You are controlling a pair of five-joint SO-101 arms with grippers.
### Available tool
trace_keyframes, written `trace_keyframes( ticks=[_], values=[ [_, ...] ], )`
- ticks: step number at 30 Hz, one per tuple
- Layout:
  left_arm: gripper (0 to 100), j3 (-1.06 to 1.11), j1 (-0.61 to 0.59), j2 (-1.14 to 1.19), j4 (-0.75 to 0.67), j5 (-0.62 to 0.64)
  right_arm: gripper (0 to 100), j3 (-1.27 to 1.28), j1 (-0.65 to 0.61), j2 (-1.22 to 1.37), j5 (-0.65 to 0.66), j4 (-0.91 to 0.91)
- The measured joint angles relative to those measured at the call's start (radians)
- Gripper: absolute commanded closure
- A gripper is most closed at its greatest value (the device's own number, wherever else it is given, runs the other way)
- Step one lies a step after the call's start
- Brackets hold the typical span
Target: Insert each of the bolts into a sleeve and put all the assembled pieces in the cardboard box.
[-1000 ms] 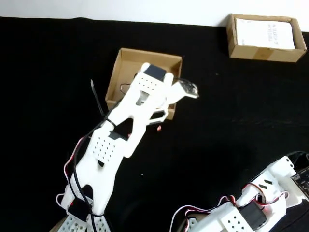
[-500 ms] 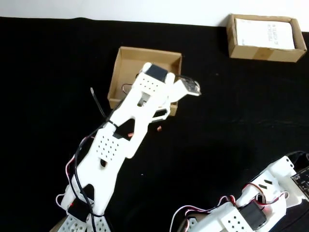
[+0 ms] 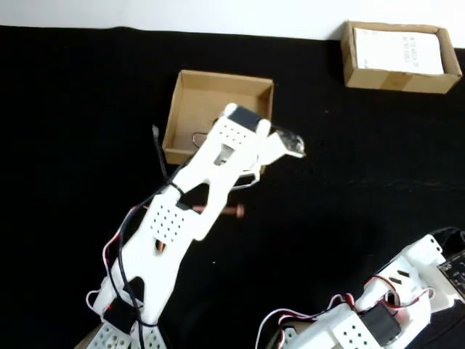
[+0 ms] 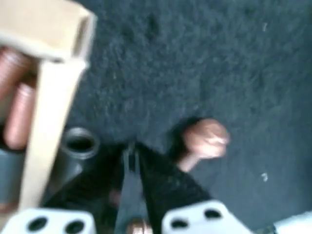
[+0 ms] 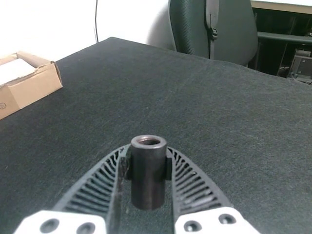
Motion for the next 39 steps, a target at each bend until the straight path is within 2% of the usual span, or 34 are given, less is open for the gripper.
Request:
trace_keyframes(
  ticks=[4, 9, 13, 17, 22, 29, 32, 36, 39],
  values=[
    [98, 0.000, 0.002, 0.000, 0.000, 0.038, 99.1, 0.000, 0.000, 0.000, 0.000, 0.000],
    [84, 0.029, 0.000, -0.041, -0.002, 0.074, 99.1, 0.000, 0.000, 0.000, 0.000, 0.000],
    [85, 0.127, -0.006, -0.132, -0.009, 0.083, 99.1, 0.000, 0.000, 0.000, 0.000, 0.000],
    [86, 0.330, -0.003, -0.305, -0.009, -0.055, 99.1, 0.000, 0.000, 0.000, 0.021, 0.000],
    [86, 0.715, -0.002, -0.638, -0.009, -0.250, 99.1, 0.000, 0.000, 0.000, 0.025, 0.000],
    [85, 1.158, -0.005, -1.068, -0.009, -0.431, 99.1, 0.000, -0.043, 0.000, 0.025, 0.000],
    [80, 1.235, -0.003, -1.137, -0.009, -0.503, 99.1, 0.000, -0.061, 0.000, 0.025, 0.000],
    [69, 1.246, -0.003, -1.155, -0.009, -0.571, 99.1, 0.000, -0.068, 0.000, 0.025, 0.000],
    [65, 1.255, 0.009, -1.155, -0.009, -0.652, 99.1, 0.000, -0.068, 0.000, 0.025, 0.000]
  ],
)
